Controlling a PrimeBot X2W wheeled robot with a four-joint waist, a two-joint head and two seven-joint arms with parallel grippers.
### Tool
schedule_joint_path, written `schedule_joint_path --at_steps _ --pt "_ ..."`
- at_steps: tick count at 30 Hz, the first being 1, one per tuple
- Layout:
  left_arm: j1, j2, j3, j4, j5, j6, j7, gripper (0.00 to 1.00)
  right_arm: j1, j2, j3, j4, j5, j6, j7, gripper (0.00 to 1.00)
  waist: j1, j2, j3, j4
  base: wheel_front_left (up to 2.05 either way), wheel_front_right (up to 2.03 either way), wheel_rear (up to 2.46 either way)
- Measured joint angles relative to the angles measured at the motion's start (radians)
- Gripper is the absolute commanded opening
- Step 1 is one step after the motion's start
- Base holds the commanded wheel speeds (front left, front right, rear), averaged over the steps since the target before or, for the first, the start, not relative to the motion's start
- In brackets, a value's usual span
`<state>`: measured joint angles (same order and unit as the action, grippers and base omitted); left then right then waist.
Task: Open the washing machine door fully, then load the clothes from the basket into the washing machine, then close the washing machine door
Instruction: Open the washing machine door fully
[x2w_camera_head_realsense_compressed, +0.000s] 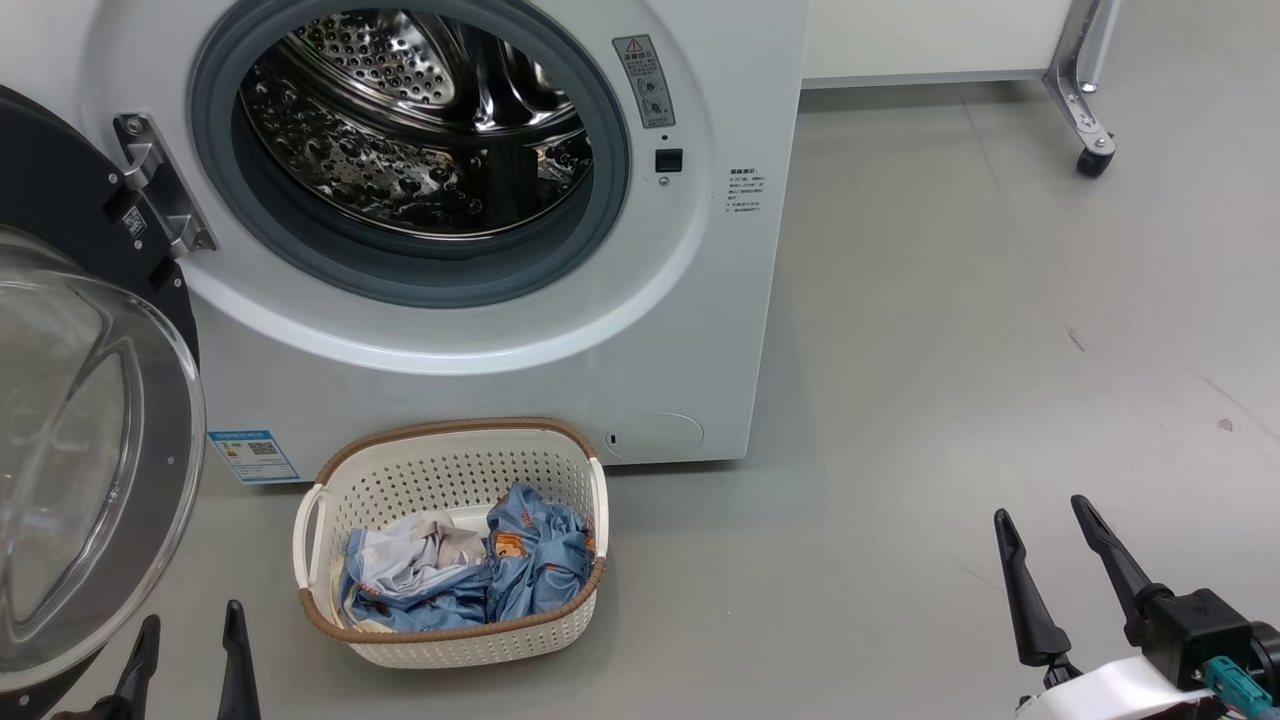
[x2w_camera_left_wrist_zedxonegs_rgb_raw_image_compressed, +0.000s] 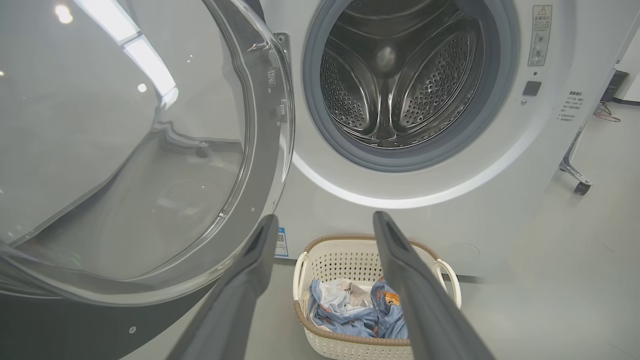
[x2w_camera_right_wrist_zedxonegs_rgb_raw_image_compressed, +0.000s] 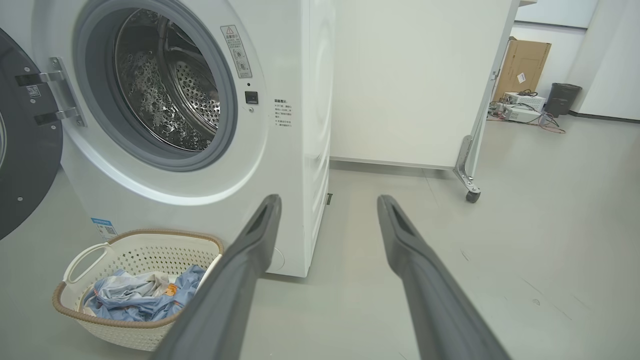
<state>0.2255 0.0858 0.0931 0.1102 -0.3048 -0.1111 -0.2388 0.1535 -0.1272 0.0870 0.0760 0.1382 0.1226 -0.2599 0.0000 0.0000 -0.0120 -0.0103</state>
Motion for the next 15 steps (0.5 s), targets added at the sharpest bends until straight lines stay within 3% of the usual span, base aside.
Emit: schedule_joint_path --at_steps 15 --pt "0.047 -0.006 0.015 -0.025 -0.030 -0.003 -0.009 1.00 0.000 0.002 -0.004 -0.003 -0.011 0.000 0.000 1.00 0.0000 0.0000 0.011 0.041 0.00 0.00 0.00"
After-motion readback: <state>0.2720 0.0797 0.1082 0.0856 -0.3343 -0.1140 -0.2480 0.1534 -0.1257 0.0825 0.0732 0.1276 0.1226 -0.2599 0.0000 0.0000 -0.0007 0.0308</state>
